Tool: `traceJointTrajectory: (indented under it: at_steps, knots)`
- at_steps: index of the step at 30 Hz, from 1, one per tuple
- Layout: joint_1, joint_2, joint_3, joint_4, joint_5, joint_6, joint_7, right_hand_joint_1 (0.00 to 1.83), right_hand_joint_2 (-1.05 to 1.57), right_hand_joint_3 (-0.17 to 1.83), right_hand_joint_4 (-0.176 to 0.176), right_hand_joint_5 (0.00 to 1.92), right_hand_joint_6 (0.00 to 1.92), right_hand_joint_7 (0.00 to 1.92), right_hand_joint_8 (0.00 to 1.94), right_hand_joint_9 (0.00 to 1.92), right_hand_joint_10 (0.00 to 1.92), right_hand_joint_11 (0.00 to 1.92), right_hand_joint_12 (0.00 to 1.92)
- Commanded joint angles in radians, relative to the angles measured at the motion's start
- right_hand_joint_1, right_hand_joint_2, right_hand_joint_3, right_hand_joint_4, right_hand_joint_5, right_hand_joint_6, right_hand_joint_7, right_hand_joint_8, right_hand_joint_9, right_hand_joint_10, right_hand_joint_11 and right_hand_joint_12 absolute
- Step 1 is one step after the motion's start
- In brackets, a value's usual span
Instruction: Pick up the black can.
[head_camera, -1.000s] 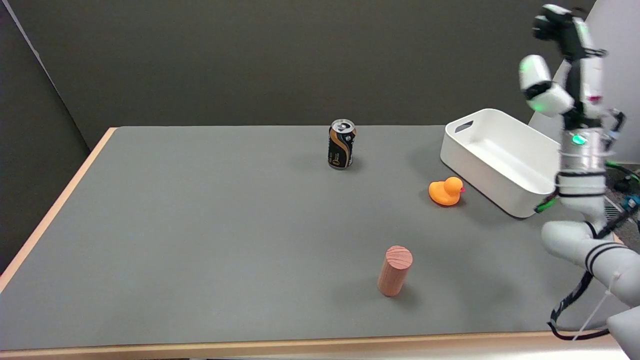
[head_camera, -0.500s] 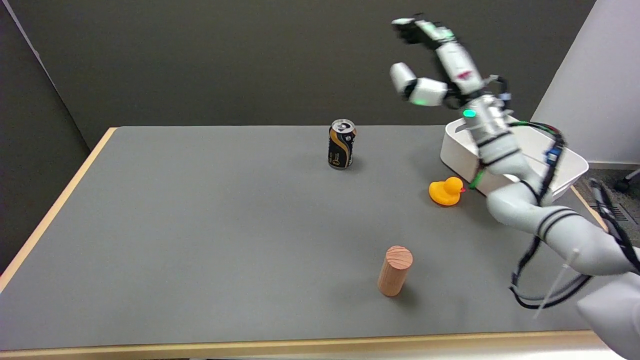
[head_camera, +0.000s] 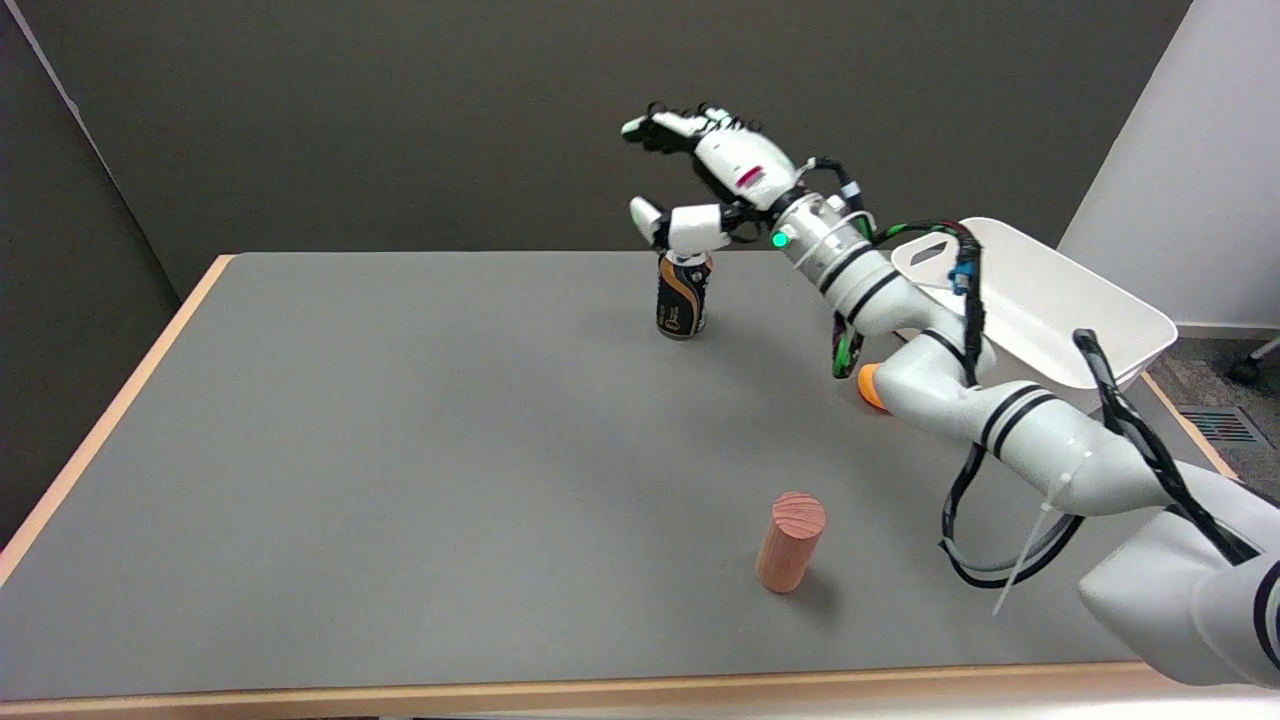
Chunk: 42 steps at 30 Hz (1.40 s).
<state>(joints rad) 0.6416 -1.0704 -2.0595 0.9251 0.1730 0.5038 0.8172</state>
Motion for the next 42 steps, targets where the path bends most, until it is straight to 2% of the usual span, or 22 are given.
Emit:
traceJointTrajectory:
  at_steps: [1,9,18,24,29,42]
  knots:
    - [0.066,-0.032,-0.091,0.026,-0.086,-0.285,-0.067,0.42,0.67,1.00,0.064,0.26,0.54,0.38,0.46,0.29,0.74,0.06,1.08]
    - [0.075,-0.024,-0.097,-0.019,-0.154,-0.293,-0.060,0.43,0.67,0.99,0.074,0.28,0.57,0.40,0.47,0.31,0.74,0.07,1.08]
    - [0.130,-0.043,-0.100,-0.167,-0.165,-0.288,-0.060,0.43,0.66,1.00,0.082,0.28,0.58,0.40,0.48,0.32,0.74,0.08,1.08]
    - [0.142,-0.046,-0.096,-0.226,-0.166,-0.287,-0.060,0.44,0.66,1.00,0.076,0.28,0.58,0.38,0.46,0.30,0.72,0.06,0.99]
    - [0.146,-0.046,-0.080,-0.245,-0.162,-0.282,-0.060,0.44,0.66,1.01,0.068,0.28,0.58,0.35,0.42,0.27,0.69,0.05,0.97]
    - [0.143,-0.050,-0.087,-0.268,-0.159,-0.283,-0.060,0.44,0.66,1.01,0.075,0.27,0.57,0.34,0.41,0.26,0.68,0.04,1.00]
